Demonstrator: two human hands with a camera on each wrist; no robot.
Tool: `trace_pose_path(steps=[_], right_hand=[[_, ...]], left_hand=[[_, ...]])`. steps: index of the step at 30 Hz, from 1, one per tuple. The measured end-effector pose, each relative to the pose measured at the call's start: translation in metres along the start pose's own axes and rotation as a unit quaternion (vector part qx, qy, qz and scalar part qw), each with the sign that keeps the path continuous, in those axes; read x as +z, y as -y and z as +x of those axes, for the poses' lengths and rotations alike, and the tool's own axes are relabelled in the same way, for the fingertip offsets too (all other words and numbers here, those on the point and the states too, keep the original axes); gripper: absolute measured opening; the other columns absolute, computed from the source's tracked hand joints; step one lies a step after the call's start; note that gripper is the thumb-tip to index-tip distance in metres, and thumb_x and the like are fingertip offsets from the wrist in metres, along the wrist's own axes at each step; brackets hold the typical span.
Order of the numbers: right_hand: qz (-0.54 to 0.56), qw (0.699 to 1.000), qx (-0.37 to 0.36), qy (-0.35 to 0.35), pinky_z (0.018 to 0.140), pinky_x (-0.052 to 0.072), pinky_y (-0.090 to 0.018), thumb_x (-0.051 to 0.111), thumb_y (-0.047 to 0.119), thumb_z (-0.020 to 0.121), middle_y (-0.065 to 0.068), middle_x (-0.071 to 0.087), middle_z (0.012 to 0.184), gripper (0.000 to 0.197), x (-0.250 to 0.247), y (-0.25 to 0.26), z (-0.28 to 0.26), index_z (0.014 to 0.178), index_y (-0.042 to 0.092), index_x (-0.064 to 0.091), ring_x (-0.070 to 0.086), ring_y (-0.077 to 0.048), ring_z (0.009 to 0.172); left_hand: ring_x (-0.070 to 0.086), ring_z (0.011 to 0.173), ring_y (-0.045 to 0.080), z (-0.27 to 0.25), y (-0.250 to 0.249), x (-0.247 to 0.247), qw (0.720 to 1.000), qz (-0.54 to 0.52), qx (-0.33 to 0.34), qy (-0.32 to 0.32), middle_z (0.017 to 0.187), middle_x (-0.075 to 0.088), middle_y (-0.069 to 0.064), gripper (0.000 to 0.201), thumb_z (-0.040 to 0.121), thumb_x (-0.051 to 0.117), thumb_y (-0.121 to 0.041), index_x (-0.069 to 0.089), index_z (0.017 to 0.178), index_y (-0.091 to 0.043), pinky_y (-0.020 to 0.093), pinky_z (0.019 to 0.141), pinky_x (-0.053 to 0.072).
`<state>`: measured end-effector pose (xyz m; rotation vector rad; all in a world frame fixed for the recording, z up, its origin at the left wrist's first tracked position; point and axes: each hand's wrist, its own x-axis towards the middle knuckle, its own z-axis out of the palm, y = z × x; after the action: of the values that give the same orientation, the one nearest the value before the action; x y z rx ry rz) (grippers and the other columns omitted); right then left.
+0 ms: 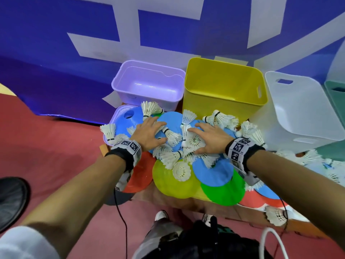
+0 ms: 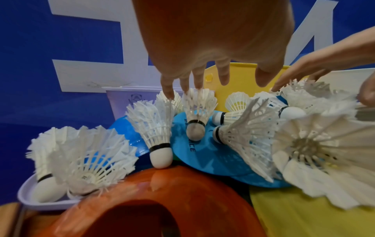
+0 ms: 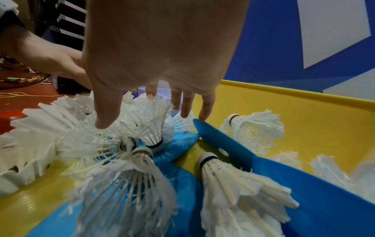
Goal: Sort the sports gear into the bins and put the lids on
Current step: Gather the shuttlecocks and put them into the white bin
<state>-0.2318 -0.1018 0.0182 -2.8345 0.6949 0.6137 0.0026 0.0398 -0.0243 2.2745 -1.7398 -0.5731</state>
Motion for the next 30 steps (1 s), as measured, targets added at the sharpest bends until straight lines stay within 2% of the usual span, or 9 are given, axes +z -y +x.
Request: trace_pose_path(steps=[4, 8, 11, 13, 15, 18, 21, 26, 30], right_hand=[[0.012, 1.000, 0.020, -0.008, 0.116, 0.024, -0.047, 0.064, 0.059, 0.085, -0.007, 0.012, 0.161, 0.094, -0.001, 0.001, 0.001, 0.155, 0.026, 0.011, 0.017, -0.025, 0.147], [0.011, 0.999, 0.025, -0.022, 0.115, 0.025, -0.043, 0.057, 0.059, 0.089, -0.005, 0.016, 0.160, 0.088, -0.003, 0.000, 0.006, 0.155, 0.022, 0.013, 0.021, -0.023, 0.145], [0.009, 0.999, 0.021, -0.038, 0.114, 0.026, -0.041, 0.050, 0.057, 0.093, -0.006, 0.021, 0.159, 0.082, -0.005, -0.003, 0.008, 0.155, 0.018, 0.013, 0.024, -0.023, 0.144], [0.012, 0.999, 0.019, -0.049, 0.113, 0.028, -0.040, 0.047, 0.055, 0.095, -0.006, 0.025, 0.158, 0.078, -0.005, -0.005, 0.009, 0.156, 0.020, 0.012, 0.028, -0.023, 0.143], [0.007, 0.998, 0.021, -0.053, 0.111, 0.029, -0.041, 0.046, 0.054, 0.096, -0.006, 0.029, 0.156, 0.075, -0.006, -0.005, 0.010, 0.156, 0.022, 0.013, 0.031, -0.024, 0.140], [-0.010, 0.998, 0.029, -0.046, 0.108, 0.029, -0.042, 0.049, 0.052, 0.094, -0.006, 0.033, 0.152, 0.073, -0.008, -0.005, 0.012, 0.155, 0.027, 0.017, 0.035, -0.025, 0.137], [-0.019, 0.999, 0.032, -0.033, 0.107, 0.028, -0.043, 0.055, 0.050, 0.088, -0.006, 0.035, 0.148, 0.076, -0.011, -0.004, 0.014, 0.153, 0.030, 0.020, 0.038, -0.024, 0.133], [-0.015, 0.998, 0.048, -0.026, 0.109, 0.027, -0.044, 0.059, 0.047, 0.089, -0.006, 0.037, 0.146, 0.080, -0.015, -0.003, 0.017, 0.154, 0.029, 0.016, 0.038, -0.024, 0.132], [-0.006, 0.998, 0.056, -0.024, 0.110, 0.025, -0.044, 0.059, 0.049, 0.089, -0.007, 0.040, 0.143, 0.078, -0.017, -0.003, 0.018, 0.153, 0.029, 0.019, 0.040, -0.025, 0.131]], left_hand=[[0.016, 0.147, 0.024, 0.009, 0.005, -0.003, 1.000, -0.018, -0.007, 0.000, 0.159, 0.021, 0.004, 0.064, 0.090, 0.059, -0.047, 0.035, 0.147, -0.028, 0.058, 0.111, 0.029], [0.016, 0.146, 0.024, 0.017, 0.007, -0.005, 0.999, -0.035, -0.017, -0.014, 0.159, 0.021, 0.004, 0.065, 0.091, 0.059, -0.044, 0.036, 0.148, -0.023, 0.057, 0.112, 0.028], [0.012, 0.148, 0.026, 0.021, 0.006, -0.006, 0.998, -0.047, -0.029, -0.011, 0.161, 0.016, 0.007, 0.069, 0.092, 0.061, -0.040, 0.032, 0.150, -0.019, 0.048, 0.117, 0.023], [0.009, 0.149, 0.026, 0.024, 0.006, -0.007, 0.998, -0.050, -0.043, -0.004, 0.163, 0.008, 0.006, 0.072, 0.093, 0.062, -0.038, 0.026, 0.153, -0.020, 0.044, 0.117, 0.023], [0.009, 0.150, 0.026, 0.026, 0.006, -0.007, 0.997, -0.054, -0.051, -0.001, 0.163, 0.005, 0.006, 0.074, 0.093, 0.062, -0.037, 0.023, 0.153, -0.022, 0.045, 0.115, 0.026], [0.011, 0.149, 0.027, 0.030, 0.008, -0.005, 0.997, -0.054, -0.050, 0.003, 0.163, 0.006, 0.007, 0.070, 0.092, 0.063, -0.035, 0.027, 0.151, -0.024, 0.047, 0.114, 0.030], [0.011, 0.149, 0.030, 0.035, 0.011, -0.002, 0.998, -0.042, -0.037, 0.006, 0.162, 0.007, 0.010, 0.066, 0.092, 0.063, -0.035, 0.032, 0.150, -0.027, 0.048, 0.116, 0.027], [0.027, 0.143, 0.032, 0.040, 0.008, 0.002, 0.999, -0.026, -0.035, 0.025, 0.161, 0.011, 0.006, 0.058, 0.095, 0.059, -0.032, 0.035, 0.148, -0.027, 0.046, 0.106, 0.039], [0.034, 0.139, 0.033, 0.048, 0.004, 0.000, 0.998, -0.042, -0.054, 0.002, 0.158, 0.020, 0.010, 0.058, 0.095, 0.057, -0.027, 0.035, 0.148, -0.019, 0.044, 0.106, 0.038]])
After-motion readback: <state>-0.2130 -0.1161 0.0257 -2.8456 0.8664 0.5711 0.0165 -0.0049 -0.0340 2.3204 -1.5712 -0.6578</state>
